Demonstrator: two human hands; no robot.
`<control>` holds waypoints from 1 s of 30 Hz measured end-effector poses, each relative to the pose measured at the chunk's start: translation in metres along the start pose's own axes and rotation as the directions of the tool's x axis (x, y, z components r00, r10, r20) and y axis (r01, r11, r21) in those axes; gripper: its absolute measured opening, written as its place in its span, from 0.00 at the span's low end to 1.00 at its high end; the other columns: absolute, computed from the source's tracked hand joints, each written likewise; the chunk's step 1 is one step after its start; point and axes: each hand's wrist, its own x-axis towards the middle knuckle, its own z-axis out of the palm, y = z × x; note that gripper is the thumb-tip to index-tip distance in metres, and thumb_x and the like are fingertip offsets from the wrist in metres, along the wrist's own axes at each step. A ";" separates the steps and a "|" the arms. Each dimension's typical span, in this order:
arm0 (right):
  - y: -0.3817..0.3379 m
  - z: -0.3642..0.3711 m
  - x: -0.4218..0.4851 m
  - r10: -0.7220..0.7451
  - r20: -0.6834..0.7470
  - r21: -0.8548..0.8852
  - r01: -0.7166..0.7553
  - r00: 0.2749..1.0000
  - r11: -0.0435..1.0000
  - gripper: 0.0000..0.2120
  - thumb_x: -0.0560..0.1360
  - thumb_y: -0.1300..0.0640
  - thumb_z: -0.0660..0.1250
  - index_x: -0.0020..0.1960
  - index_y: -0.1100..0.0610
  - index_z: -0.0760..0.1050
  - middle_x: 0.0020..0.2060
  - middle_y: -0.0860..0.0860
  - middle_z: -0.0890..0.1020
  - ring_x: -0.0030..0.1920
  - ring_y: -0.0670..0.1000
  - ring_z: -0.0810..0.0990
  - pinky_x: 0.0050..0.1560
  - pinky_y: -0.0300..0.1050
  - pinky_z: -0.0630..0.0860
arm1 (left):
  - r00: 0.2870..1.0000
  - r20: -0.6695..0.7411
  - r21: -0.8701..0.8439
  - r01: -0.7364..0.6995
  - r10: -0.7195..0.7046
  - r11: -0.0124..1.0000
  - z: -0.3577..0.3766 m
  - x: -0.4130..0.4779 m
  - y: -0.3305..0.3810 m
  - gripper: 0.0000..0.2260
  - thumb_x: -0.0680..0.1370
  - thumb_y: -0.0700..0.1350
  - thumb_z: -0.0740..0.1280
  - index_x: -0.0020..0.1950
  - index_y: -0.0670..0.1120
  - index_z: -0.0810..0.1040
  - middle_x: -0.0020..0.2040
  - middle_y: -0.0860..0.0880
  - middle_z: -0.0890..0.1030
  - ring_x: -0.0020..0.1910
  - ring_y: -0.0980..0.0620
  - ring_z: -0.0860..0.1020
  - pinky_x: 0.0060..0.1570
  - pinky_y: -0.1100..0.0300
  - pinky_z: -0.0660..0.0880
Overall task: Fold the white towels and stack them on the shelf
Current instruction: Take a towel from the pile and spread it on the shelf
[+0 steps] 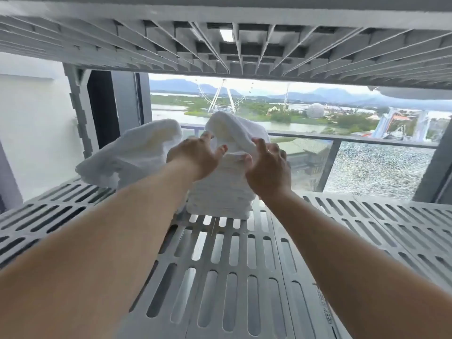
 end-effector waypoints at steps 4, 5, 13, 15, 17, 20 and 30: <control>0.009 0.006 0.009 -0.010 0.044 0.108 0.005 0.999 0.994 0.17 0.82 0.46 0.53 0.66 0.50 0.68 0.56 0.58 0.79 0.57 0.60 0.76 0.57 0.59 0.75 | 0.996 0.063 0.011 0.066 -0.067 0.998 0.009 0.010 0.009 0.28 0.80 0.65 0.52 0.77 0.53 0.62 0.72 0.42 0.72 0.67 0.41 0.72 0.63 0.46 0.70; 0.012 0.008 0.011 -0.024 0.018 0.119 0.021 1.000 0.993 0.16 0.82 0.47 0.52 0.65 0.50 0.70 0.55 0.57 0.79 0.56 0.60 0.77 0.56 0.58 0.76 | 0.995 0.067 0.003 0.072 -0.072 0.997 0.011 0.012 0.010 0.28 0.80 0.65 0.52 0.76 0.53 0.63 0.71 0.43 0.72 0.67 0.41 0.72 0.64 0.46 0.70; 0.019 0.022 0.025 0.032 0.060 0.083 -0.037 0.998 0.996 0.21 0.80 0.54 0.59 0.73 0.54 0.69 0.60 0.59 0.77 0.61 0.60 0.74 0.58 0.55 0.75 | 0.999 0.049 0.002 0.011 -0.011 1.000 0.014 0.014 0.012 0.25 0.78 0.57 0.64 0.73 0.49 0.68 0.65 0.44 0.78 0.62 0.43 0.76 0.58 0.50 0.75; 0.018 0.025 0.025 0.031 0.049 0.062 -0.034 0.998 0.998 0.21 0.80 0.55 0.59 0.73 0.54 0.69 0.61 0.59 0.76 0.62 0.61 0.74 0.58 0.56 0.76 | 0.999 0.034 -0.017 -0.008 0.009 1.000 0.014 0.015 0.011 0.26 0.78 0.55 0.66 0.73 0.48 0.69 0.66 0.45 0.77 0.63 0.43 0.75 0.60 0.51 0.74; 0.017 0.026 0.026 0.039 0.039 0.061 -0.041 0.998 0.997 0.20 0.80 0.56 0.59 0.72 0.53 0.71 0.60 0.58 0.76 0.61 0.60 0.74 0.57 0.58 0.77 | 1.000 0.011 -0.056 -0.025 0.026 0.998 0.014 0.017 0.010 0.26 0.77 0.53 0.69 0.73 0.47 0.70 0.66 0.45 0.77 0.64 0.44 0.75 0.62 0.52 0.74; 0.016 0.026 0.028 0.050 0.008 0.072 -0.050 0.999 0.996 0.17 0.80 0.59 0.58 0.68 0.54 0.73 0.57 0.58 0.75 0.60 0.60 0.74 0.55 0.58 0.78 | 0.999 -0.020 -0.144 -0.043 0.040 0.989 0.013 0.019 0.012 0.25 0.75 0.47 0.72 0.72 0.47 0.73 0.66 0.46 0.78 0.65 0.45 0.74 0.62 0.57 0.72; 0.011 0.015 0.027 0.110 -0.133 0.087 -0.099 0.985 0.991 0.16 0.80 0.61 0.57 0.66 0.55 0.74 0.56 0.58 0.75 0.59 0.59 0.74 0.53 0.52 0.74 | 0.987 -0.134 -0.236 -0.120 0.090 0.964 0.007 0.018 0.016 0.19 0.78 0.39 0.66 0.69 0.47 0.77 0.64 0.42 0.77 0.64 0.44 0.74 0.61 0.59 0.70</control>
